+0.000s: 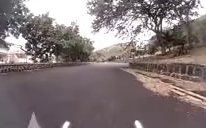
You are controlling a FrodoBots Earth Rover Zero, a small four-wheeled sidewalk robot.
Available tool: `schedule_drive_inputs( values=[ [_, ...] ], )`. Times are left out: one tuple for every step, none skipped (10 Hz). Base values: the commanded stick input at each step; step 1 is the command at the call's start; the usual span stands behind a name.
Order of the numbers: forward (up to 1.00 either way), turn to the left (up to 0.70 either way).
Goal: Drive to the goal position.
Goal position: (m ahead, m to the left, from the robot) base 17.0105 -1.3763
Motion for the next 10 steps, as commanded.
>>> schedule_drive_inputs(
  values=[
    [0.7, -0.35],
    [0.7, -0.35],
    [0.7, -0.35],
    [0.7, -0.35],
    [0.7, -0.22],
    [0.7, -0.02],
    [0.7, 0.0],
    [0.7, 0.0],
    [0.7, 0.0],
    [0.7, 0.0]
  ],
)
